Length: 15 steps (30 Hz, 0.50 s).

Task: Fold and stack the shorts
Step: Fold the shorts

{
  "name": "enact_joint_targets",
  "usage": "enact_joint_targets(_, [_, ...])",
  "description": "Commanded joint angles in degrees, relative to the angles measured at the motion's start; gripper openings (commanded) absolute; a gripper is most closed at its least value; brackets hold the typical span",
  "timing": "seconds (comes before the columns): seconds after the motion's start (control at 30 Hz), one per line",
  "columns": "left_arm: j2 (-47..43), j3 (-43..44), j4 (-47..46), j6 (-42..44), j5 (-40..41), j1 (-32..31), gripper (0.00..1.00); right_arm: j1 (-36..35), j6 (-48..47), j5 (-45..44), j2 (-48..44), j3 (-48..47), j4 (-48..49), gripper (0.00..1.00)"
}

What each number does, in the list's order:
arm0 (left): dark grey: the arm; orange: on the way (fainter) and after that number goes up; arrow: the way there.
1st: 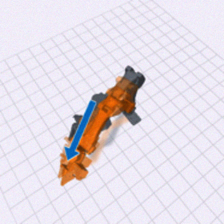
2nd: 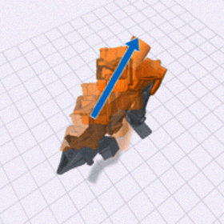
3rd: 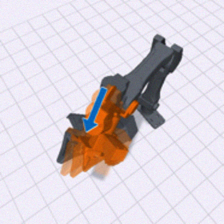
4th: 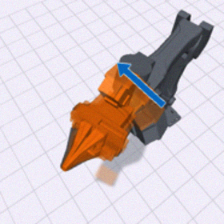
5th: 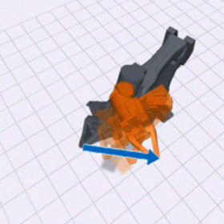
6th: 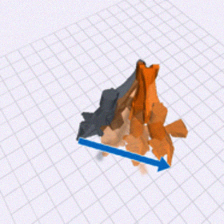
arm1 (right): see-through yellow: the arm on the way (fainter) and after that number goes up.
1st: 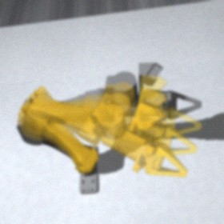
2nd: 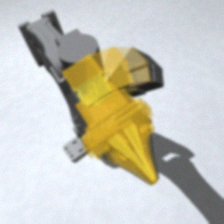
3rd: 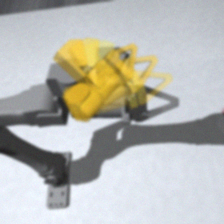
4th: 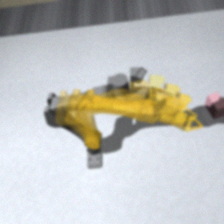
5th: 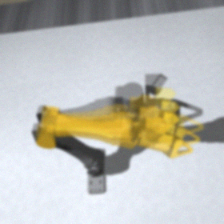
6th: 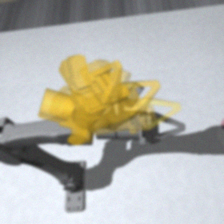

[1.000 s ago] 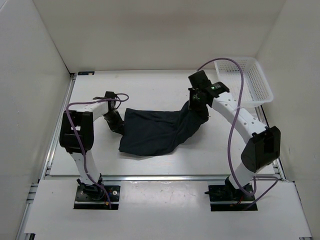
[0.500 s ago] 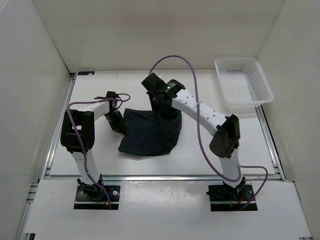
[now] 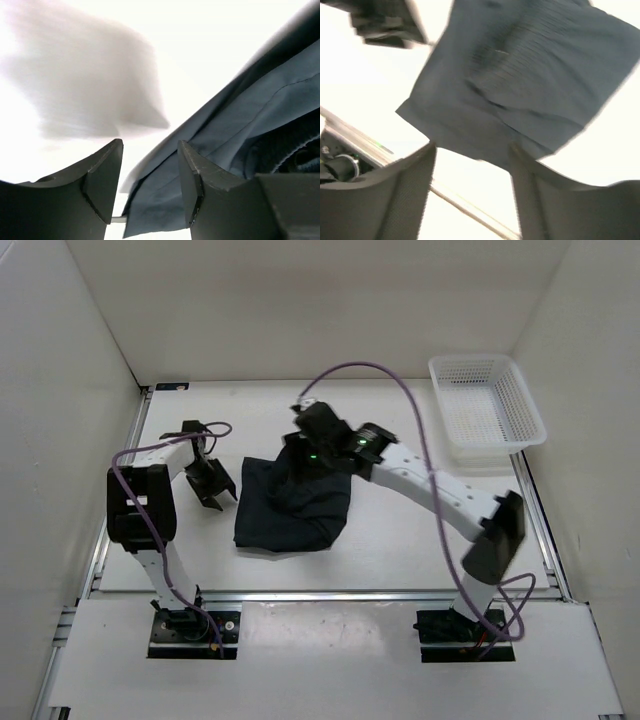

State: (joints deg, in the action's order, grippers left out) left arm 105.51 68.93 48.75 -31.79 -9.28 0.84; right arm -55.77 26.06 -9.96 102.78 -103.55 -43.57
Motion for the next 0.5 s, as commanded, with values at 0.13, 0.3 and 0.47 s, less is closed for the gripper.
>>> enact_joint_targets(0.13, [-7.08,5.50,4.50,2.17,5.50,0.39,0.58,11.73,4.43,4.32,-7.08,14.95,3.24,0.31])
enact_joint_targets(0.3, [-8.23,12.62,7.22,5.24,2.25,-7.42,0.62,12.87,6.09,6.53,-0.48,11.17,1.03,0.50])
enact_joint_targets(0.47, [-0.76,24.91,11.89,7.09,5.93,-18.32,0.96,17.44,7.16,8.37,-2.23,15.12,2.44,0.66])
